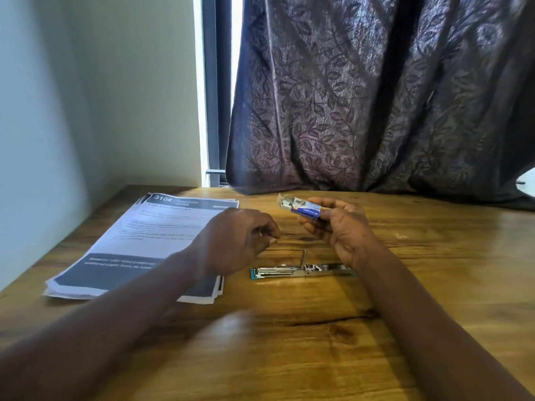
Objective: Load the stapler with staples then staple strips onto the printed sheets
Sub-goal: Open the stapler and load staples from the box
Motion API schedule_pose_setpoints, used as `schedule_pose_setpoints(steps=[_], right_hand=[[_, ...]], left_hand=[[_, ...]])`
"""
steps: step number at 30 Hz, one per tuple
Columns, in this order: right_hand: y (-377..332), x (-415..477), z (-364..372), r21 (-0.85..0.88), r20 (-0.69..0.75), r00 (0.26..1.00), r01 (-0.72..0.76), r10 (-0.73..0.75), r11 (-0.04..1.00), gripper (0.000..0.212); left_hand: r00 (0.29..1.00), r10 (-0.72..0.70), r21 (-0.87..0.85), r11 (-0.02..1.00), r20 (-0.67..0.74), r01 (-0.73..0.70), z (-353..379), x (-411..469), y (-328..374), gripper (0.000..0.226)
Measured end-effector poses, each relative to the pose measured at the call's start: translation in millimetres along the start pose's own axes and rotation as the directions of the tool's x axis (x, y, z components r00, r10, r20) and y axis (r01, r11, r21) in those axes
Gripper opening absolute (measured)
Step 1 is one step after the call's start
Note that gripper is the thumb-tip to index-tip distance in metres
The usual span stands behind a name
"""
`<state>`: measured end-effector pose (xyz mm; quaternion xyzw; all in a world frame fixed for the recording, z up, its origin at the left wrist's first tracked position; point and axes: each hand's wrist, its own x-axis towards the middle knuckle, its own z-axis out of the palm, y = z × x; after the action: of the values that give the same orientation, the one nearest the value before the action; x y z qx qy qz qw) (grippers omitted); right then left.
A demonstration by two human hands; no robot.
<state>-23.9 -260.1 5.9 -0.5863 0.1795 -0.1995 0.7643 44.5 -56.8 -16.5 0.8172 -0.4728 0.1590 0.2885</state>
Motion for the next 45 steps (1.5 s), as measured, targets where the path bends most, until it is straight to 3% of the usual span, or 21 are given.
schedule_pose_setpoints(steps=[4, 9, 14, 20, 23, 26, 29, 37, 40, 42, 45], right_hand=[[-3, 5, -4, 0.04, -0.004, 1.0, 0.002, -0.002, 0.999, 0.023], [-4, 6, -5, 0.076, 0.014, 1.0, -0.011, 0.01, 0.997, 0.023], [-3, 2, -1, 0.043, 0.037, 0.999, -0.028, 0.027, 0.999, 0.025], [-2, -1, 2, -0.002, 0.082, 0.996, -0.034, 0.034, 0.999, 0.029], [-2, -2, 2, -0.002, 0.085, 0.996, -0.04, 0.04, 0.999, 0.03], [-1, -2, 2, -0.01, 0.08, 0.995, -0.05, 0.051, 0.999, 0.03], [1, -2, 3, -0.025, 0.083, 0.994, -0.062, 0.064, 0.998, 0.031], [2, -5, 7, -0.052, 0.102, 0.992, -0.067, 0.072, 0.996, 0.029], [4, -5, 10, -0.066, 0.122, 0.99, -0.067, 0.075, 0.996, 0.028], [5, -6, 11, -0.073, 0.145, 0.987, -0.063, 0.073, 0.995, 0.027], [5, -7, 13, -0.063, 0.189, 0.98, -0.057, 0.068, 0.996, 0.024]], left_hand=[[0.993, 0.003, 0.111, 0.994, 0.114, -0.016, 8, 13, 3, 0.018], [0.989, -0.052, 0.033, 0.998, 0.136, 0.048, 15, 11, -3, 0.018], [0.99, -0.139, -0.158, 0.978, -0.026, 0.133, 15, 9, -8, 0.022], [0.918, -0.35, -0.46, 0.857, -0.187, 0.233, 11, 8, -15, 0.023], [0.94, -0.295, -0.346, 0.911, -0.174, 0.222, 1, 6, -17, 0.017], [0.973, -0.212, -0.049, 0.975, 0.093, 0.217, -19, 1, -22, 0.015], [0.934, -0.205, 0.172, 0.972, 0.292, 0.16, -29, -4, -22, 0.023], [0.932, -0.176, 0.089, 0.984, 0.318, 0.156, -33, -5, -28, 0.011], [0.962, -0.155, -0.021, 0.986, 0.227, 0.164, -31, -7, -30, 0.009], [0.985, -0.164, -0.175, 0.969, 0.058, 0.172, -29, -8, -29, 0.01], [0.962, -0.221, -0.41, 0.902, -0.16, 0.139, -28, -5, -24, 0.013]])
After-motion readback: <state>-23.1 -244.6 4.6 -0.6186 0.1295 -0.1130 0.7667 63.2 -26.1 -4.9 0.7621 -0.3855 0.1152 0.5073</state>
